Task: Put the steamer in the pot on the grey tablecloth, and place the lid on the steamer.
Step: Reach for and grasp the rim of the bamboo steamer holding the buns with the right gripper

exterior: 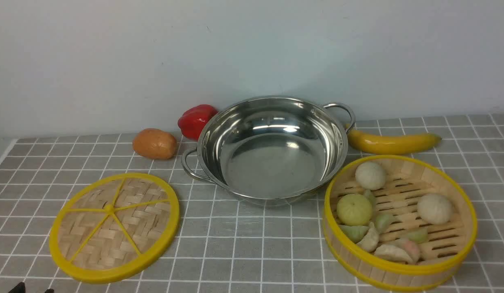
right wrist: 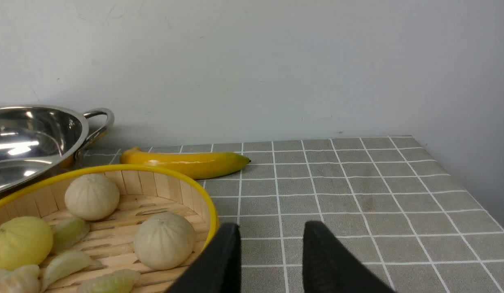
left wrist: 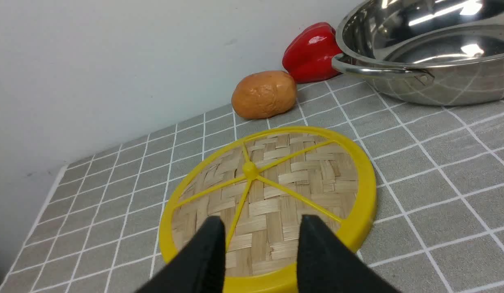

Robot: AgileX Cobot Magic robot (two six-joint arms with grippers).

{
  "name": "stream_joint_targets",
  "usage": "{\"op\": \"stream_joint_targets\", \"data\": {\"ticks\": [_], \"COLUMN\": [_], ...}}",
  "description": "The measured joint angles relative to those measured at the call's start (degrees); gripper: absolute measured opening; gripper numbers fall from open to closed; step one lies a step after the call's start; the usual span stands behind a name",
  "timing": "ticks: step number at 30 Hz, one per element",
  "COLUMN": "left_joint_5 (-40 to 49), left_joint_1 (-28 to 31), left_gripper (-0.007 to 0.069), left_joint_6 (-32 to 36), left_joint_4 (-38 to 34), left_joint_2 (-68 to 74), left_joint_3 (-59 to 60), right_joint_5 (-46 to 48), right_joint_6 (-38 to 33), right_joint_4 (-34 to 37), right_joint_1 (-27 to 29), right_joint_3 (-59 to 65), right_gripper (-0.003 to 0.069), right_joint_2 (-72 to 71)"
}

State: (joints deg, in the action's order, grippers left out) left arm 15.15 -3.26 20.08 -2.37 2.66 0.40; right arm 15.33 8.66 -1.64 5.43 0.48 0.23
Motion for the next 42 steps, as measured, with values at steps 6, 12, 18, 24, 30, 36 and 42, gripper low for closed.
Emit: {"op": "stream_joint_targets", "data": {"ticks": [6,12,18,24,30,36,42], "left_joint_5": [0.0,0.0,0.0,0.0,0.0,0.0,-1.33], "left_joint_1": [0.0,0.0,0.0,0.0,0.0,0.0,0.0], "left_gripper": [0.0243,0.0243,0.0243,0.0243,0.0243,0.0243,0.0243], "left_joint_6": [0.0,0.0,0.0,0.0,-0.09,-9.05,-16.49], "left_joint_4": [0.0,0.0,0.0,0.0,-0.39,-14.85,-31.38], "left_joint_2": [0.0,0.0,0.0,0.0,0.0,0.0,0.0], "left_joint_3": [0.0,0.0,0.0,0.0,0.0,0.0,0.0], "right_joint_5": [0.0,0.0,0.0,0.0,0.0,-1.01,-1.33], "right_joint_6": [0.0,0.0,0.0,-0.06,0.04,10.03,21.32], "right_joint_4": [0.0,0.0,0.0,0.0,0.2,16.56,41.32], "right_joint_1": [0.0,0.0,0.0,0.0,0.0,0.0,0.0], "right_joint_3": [0.0,0.0,0.0,0.0,0.0,0.0,0.0], "right_gripper": [0.024,0.024,0.024,0.024,0.024,0.024,0.024], "right_joint_2": [0.0,0.0,0.0,0.0,0.0,0.0,0.0]}}
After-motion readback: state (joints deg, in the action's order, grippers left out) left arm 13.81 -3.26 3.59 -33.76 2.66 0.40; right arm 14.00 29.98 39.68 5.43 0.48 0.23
